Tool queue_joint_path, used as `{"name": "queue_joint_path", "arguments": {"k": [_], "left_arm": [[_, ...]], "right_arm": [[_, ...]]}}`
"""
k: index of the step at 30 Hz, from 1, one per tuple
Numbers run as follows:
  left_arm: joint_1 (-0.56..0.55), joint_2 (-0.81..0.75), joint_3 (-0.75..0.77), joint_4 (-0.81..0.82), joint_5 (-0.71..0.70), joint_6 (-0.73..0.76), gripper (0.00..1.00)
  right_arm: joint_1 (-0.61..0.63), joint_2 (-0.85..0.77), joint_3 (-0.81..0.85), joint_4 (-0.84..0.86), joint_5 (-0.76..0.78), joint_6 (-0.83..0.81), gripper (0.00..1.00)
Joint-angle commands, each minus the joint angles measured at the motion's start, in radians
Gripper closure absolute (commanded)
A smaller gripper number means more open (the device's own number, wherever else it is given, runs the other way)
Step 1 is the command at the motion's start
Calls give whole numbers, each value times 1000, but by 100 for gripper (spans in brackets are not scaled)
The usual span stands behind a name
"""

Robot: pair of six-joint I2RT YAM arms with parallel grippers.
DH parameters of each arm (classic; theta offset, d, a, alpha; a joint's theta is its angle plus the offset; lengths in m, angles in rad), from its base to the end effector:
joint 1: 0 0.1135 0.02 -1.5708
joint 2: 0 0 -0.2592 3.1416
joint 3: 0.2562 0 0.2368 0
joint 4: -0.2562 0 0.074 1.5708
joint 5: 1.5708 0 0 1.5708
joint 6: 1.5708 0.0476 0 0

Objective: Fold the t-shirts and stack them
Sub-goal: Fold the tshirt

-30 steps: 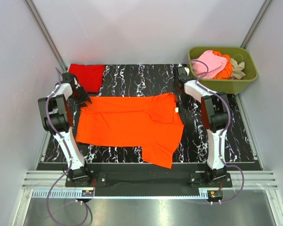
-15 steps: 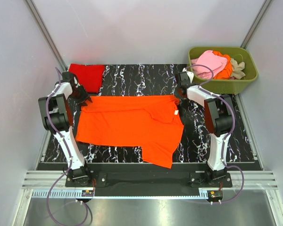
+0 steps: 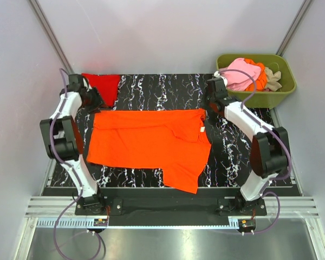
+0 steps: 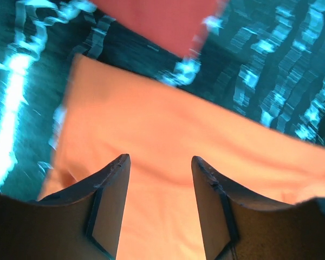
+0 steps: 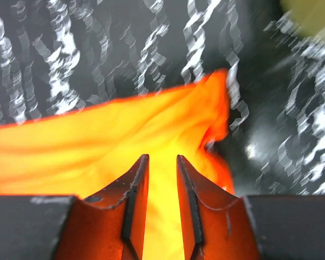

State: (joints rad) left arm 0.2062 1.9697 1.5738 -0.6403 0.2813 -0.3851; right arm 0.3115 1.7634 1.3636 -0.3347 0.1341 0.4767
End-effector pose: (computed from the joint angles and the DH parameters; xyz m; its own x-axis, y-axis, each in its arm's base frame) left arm 0.4101 0.0723 0.2164 -0.7587 -0.5274 -0.3824 -0.3704 0.8321 -0.4128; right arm 0.3769 0.1147 0.2528 -0.6629 0.2643 -0.7005 0.1068 0.9594 0.2609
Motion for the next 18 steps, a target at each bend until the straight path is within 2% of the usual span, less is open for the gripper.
{"name": "queue_joint_path", "arguments": {"k": [1,4,6,9,12,16,18], "left_arm": [[-114,-135,-52,10,35,20,46],[-278,-213,-164,85,105,12,47],[-420,-250,-218,131,96,-1,46],[-552,-250,-284,269,196,-122,44],[-640,-218,-307,341,168,-152,42],[-688,-157,-299,360,153,-179,38],[-706,-118,-298,369,157,-192,38]], "right_arm": [[24,-77,-87,-29,-80,121,66],[24,-123,-176,-27,-117,165,65],[23,-139,-233,-29,-103,169,70],[-8,-134,-287,-29,-103,169,74],[-38,-121,-307,-26,-120,155,75],[-64,-84,-297,-24,-149,77,65],[-81,-61,-294,-26,-175,19,65]]}}
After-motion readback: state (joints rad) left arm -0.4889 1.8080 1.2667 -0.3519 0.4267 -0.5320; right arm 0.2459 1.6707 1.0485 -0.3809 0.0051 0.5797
